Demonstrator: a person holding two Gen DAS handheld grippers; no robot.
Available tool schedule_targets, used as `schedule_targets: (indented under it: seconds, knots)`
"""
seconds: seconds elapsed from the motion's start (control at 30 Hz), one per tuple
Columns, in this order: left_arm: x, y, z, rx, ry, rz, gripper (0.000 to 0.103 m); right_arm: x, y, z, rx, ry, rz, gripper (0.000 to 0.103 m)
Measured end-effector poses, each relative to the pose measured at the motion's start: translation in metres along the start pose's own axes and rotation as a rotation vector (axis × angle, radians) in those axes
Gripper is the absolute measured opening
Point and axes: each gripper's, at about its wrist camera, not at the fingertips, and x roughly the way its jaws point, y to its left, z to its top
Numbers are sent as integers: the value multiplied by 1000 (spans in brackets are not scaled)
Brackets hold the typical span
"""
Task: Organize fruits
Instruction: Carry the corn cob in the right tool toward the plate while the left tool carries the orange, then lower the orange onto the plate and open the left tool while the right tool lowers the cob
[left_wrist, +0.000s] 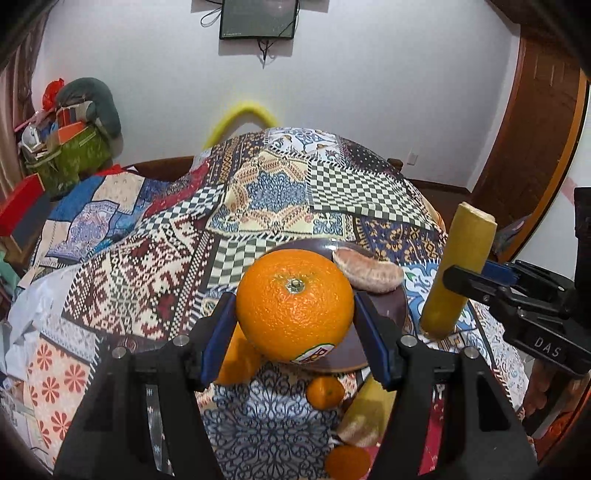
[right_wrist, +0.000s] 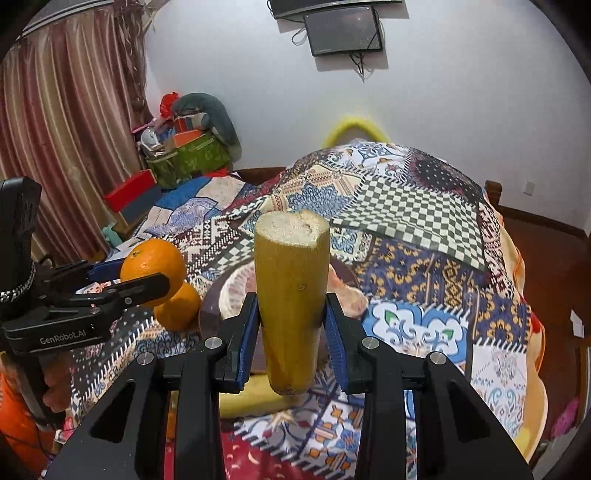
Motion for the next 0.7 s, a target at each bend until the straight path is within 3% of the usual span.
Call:
schedule_targets:
  seconds: [0.4,0.7]
  knots:
    - [24,6,21,-15,-7,-3,63,32,0,14,-24,23,12,32]
    - [56,9,28,-27,29,-6,63,59,-4,15,-40,73,29,32]
